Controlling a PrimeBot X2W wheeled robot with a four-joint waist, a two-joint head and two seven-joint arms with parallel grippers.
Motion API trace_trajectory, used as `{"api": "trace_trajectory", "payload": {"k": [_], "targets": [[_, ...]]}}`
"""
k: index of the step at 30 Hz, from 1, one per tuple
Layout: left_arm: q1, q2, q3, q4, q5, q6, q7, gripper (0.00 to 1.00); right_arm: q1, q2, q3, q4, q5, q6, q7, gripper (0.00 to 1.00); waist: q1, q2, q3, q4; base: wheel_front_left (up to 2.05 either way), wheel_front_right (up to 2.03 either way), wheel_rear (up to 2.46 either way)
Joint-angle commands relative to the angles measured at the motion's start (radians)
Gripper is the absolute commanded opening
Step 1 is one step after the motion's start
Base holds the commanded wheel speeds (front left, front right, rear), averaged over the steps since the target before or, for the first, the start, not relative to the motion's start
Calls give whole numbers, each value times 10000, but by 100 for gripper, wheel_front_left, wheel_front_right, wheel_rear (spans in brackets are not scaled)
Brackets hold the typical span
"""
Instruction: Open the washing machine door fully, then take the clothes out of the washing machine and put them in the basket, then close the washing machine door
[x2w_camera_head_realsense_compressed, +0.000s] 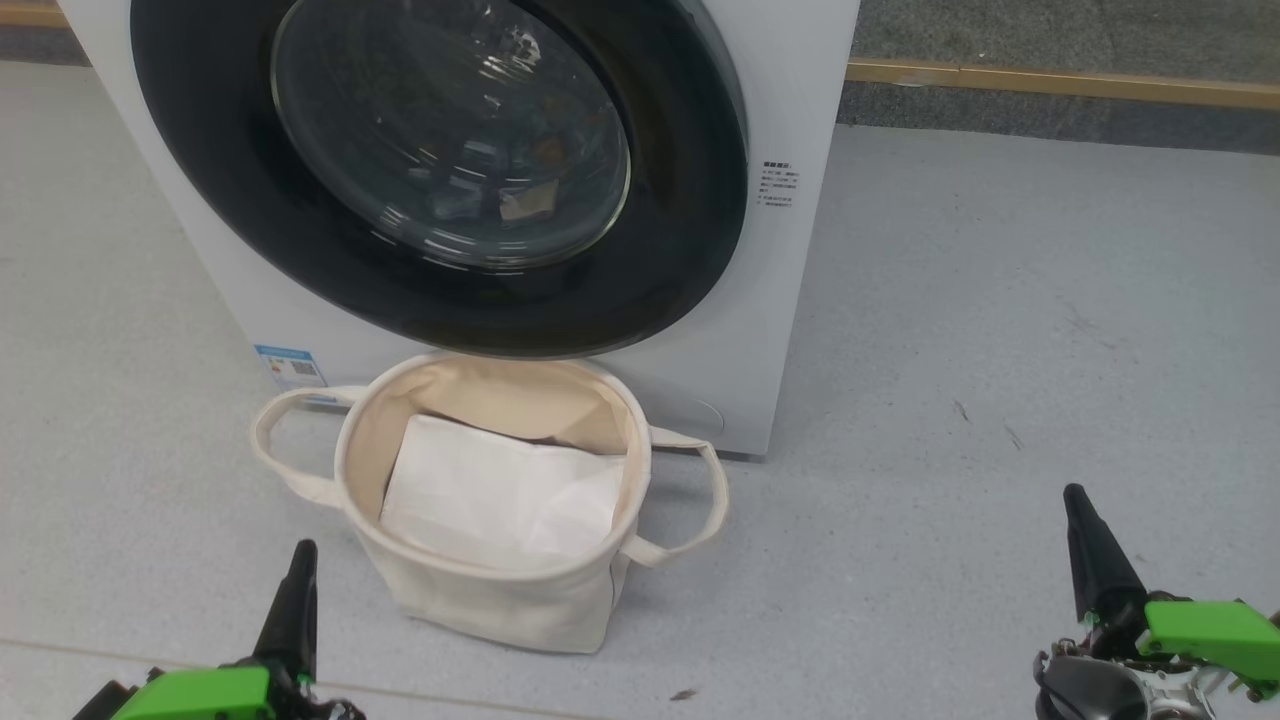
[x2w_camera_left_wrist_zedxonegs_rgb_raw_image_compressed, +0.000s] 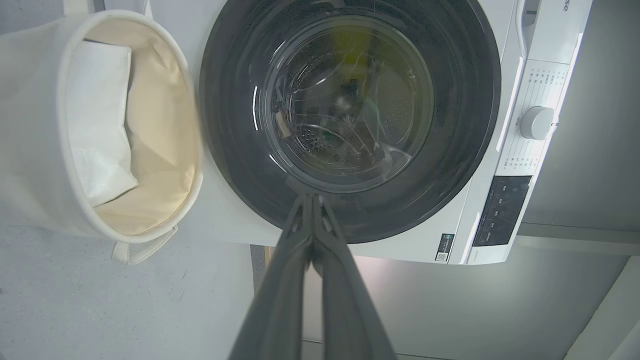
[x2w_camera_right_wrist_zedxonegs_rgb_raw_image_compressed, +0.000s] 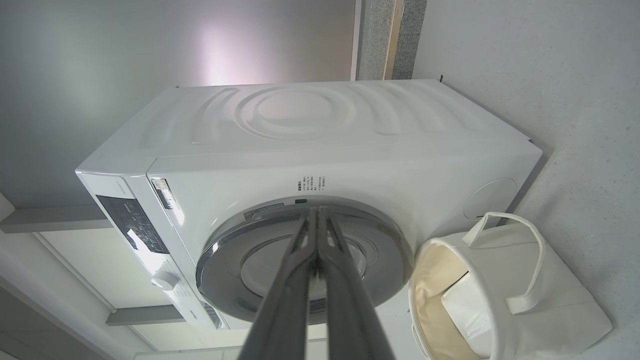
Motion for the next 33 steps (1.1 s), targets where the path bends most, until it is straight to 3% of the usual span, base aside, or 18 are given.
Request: {"api": "trace_trajectory", "payload": {"k": [1,33], "targets": [[-242,154,331,-368,-32,-69,79,0,-147,-62,206,-315,-32,2,73,0,0,0,0,0,0,0,0],[-242,154,331,-368,-32,-69,79,0,-147,-62,206,-315,-32,2,73,0,0,0,0,0,0,0,0]]}}
